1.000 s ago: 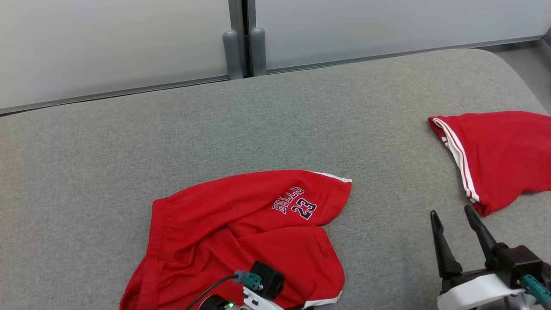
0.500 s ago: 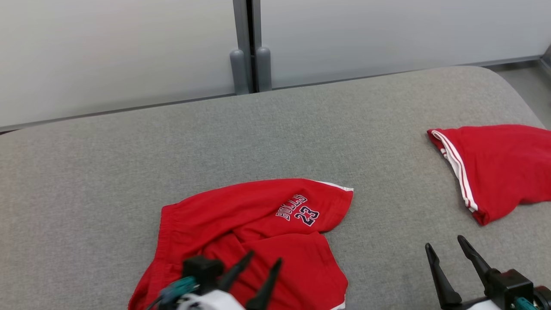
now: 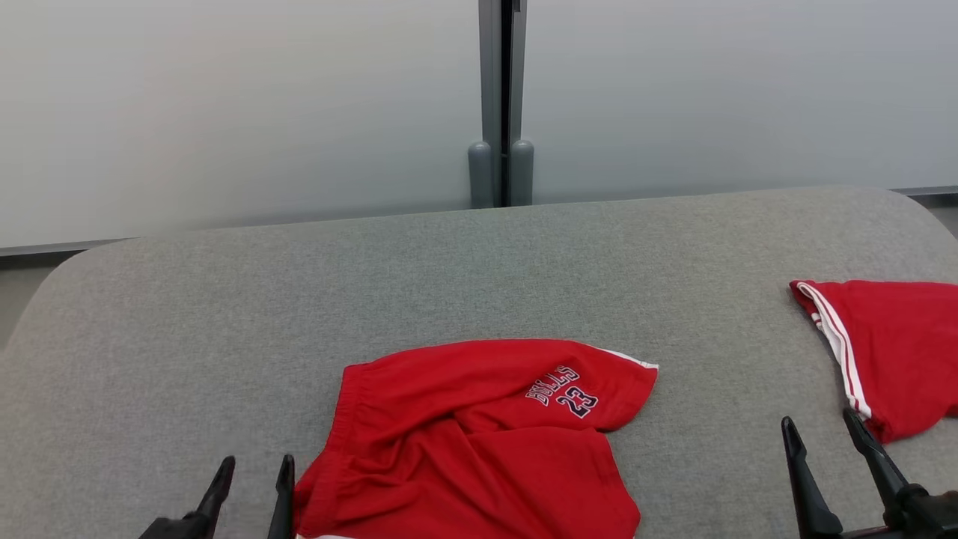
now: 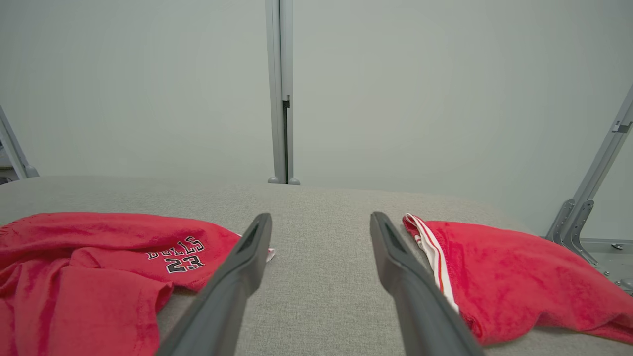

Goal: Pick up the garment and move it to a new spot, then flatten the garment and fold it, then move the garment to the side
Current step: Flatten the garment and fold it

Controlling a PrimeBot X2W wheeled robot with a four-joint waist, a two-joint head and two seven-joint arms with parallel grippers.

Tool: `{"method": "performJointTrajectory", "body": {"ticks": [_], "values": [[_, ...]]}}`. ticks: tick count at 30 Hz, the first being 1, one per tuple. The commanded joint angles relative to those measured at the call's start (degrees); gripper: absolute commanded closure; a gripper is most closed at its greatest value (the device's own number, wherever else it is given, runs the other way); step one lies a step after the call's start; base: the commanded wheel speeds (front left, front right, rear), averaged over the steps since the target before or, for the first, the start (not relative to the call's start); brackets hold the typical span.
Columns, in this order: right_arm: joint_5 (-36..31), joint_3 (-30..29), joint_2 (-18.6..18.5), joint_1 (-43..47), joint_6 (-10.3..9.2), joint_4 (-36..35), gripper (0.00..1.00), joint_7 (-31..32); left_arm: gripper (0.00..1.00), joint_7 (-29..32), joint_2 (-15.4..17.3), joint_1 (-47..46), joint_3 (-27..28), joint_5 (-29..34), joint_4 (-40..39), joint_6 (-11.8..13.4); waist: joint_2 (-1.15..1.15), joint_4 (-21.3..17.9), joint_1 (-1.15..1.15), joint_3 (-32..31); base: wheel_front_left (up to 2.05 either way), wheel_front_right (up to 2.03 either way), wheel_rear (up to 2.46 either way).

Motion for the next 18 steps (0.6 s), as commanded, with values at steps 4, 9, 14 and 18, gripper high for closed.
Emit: {"method": "performJointTrajectory", "body": {"ticks": [4, 9, 14, 18], "values": [[-0.67, -1.13, 1.19, 0.35, -0.01, 0.69, 0.00, -0.01, 0.00, -0.27, -2.90, 4.45, 7.42, 5.55, 2.91, -4.97, 0.00, 1.49, 0.00, -0.64, 0.00, 0.00, 0.00], [-0.86, -1.23, 2.01, -0.65, -0.01, 2.69, 0.00, -0.01, 0.00, -0.28, -7.89, 6.77, 15.30, 11.16, 4.12, -11.63, 0.00, 2.56, 0.00, -0.27, 0.00, 0.00, 0.00], [-0.67, -0.60, 2.44, -1.01, -0.01, 3.41, 0.00, -0.01, 0.00, -0.29, -11.44, 7.13, 20.31, 15.50, 5.66, -17.16, 0.00, 2.96, 0.00, -0.21, 0.00, 0.00, 0.00], [0.45, 2.31, 2.37, -1.08, -0.01, 4.56, 0.00, -0.01, 0.00, -0.28, -13.92, 6.90, 23.47, 19.00, 6.62, -21.11, 0.00, 2.65, 0.00, -0.25, 0.00, 0.00, 0.00]]}}
